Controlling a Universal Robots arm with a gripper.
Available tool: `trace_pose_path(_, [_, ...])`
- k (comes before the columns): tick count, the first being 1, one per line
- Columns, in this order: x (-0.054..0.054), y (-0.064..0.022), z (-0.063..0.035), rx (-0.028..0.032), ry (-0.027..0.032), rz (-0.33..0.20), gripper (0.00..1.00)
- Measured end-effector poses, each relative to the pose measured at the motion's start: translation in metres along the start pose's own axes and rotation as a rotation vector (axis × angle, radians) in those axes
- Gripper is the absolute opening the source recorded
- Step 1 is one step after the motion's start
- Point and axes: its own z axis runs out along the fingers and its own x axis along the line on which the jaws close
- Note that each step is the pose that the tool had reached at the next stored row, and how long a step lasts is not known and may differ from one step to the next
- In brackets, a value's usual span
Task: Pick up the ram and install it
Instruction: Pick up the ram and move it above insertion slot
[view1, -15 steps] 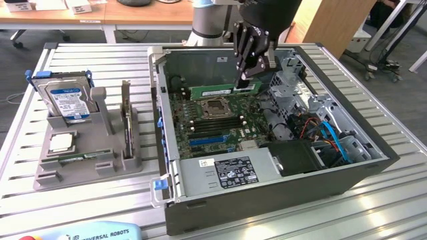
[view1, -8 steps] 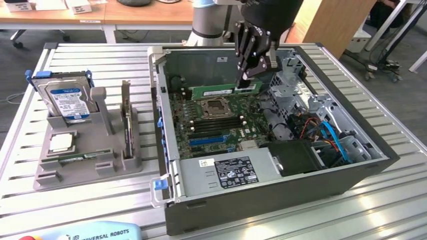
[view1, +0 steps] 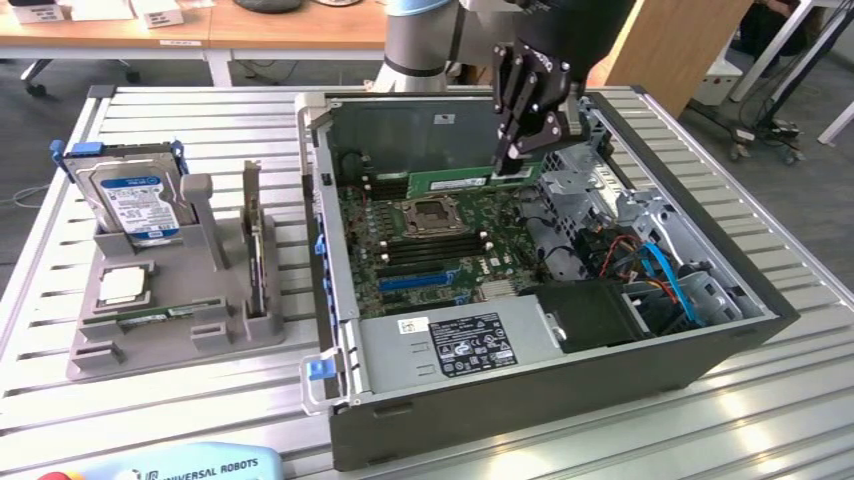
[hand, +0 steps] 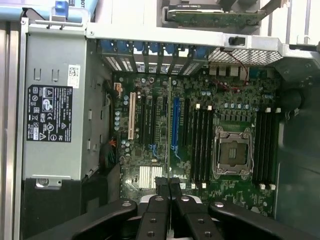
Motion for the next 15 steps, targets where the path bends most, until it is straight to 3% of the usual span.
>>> trace_pose_path(3, [0.0,-0.0055,-0.0002,0.0,0.0001,0.0,0.12])
trace_pose_path(9, [-0.003,-0.006,0.0,0.0,0.0001,0.0,0.12])
trace_pose_path(15, [-0.02,-0.0066,0.002,0.0001,-0.0001,0.002,0.12])
